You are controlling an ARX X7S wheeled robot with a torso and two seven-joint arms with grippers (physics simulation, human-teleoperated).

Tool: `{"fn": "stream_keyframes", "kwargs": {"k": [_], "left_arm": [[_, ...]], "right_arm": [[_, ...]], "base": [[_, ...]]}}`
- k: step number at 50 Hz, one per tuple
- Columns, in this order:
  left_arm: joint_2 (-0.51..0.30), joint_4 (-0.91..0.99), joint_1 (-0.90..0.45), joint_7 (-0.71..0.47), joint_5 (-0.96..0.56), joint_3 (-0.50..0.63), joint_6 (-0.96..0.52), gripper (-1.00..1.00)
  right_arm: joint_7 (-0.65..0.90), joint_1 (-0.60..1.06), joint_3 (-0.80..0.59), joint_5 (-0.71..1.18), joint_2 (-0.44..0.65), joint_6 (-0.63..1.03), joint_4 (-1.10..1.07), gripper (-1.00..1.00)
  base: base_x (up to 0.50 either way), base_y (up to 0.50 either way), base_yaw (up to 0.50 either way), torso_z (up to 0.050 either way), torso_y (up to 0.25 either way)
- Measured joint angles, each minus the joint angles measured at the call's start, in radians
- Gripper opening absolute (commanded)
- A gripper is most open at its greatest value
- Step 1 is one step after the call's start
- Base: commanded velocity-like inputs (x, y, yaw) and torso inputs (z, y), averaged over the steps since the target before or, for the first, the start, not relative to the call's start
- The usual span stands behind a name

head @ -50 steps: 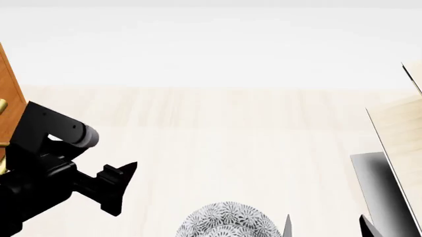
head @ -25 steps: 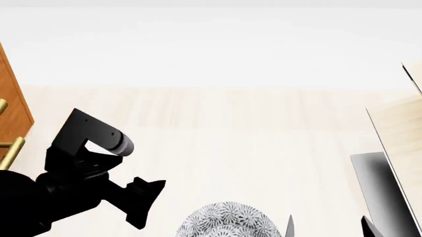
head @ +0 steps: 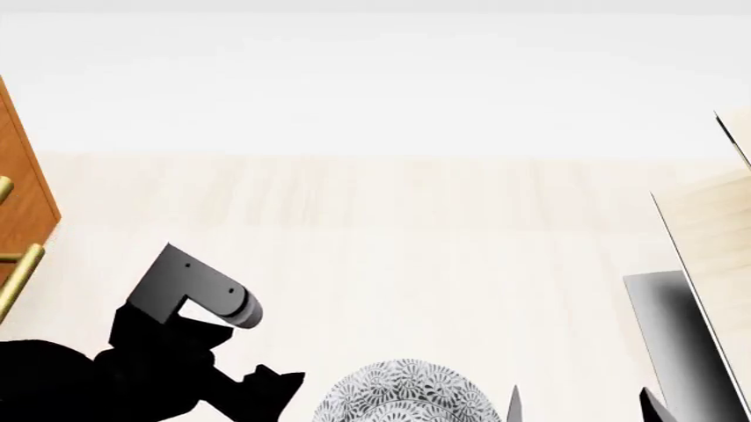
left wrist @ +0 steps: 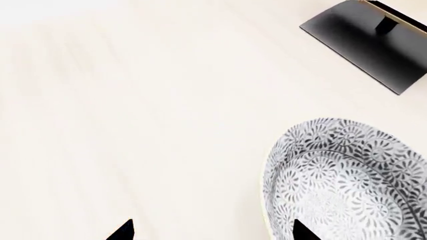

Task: Close the top drawer of the cabinet and put the bowl on top of it.

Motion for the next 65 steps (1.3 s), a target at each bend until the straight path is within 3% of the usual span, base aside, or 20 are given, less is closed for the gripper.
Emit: {"fn": "stream_keyframes", "kwargs": {"k": [65], "left_arm": [[0.099,-0.274,-0.038,0.117,0.044,0.119,0.14,1.0]], "right_arm": [[-0.008,0.01,-0.022,-0.01,-0.001,-0.023,0.047,1.0]], "base": [[0.0,0.0,0.0,0.0,0.0]]}}
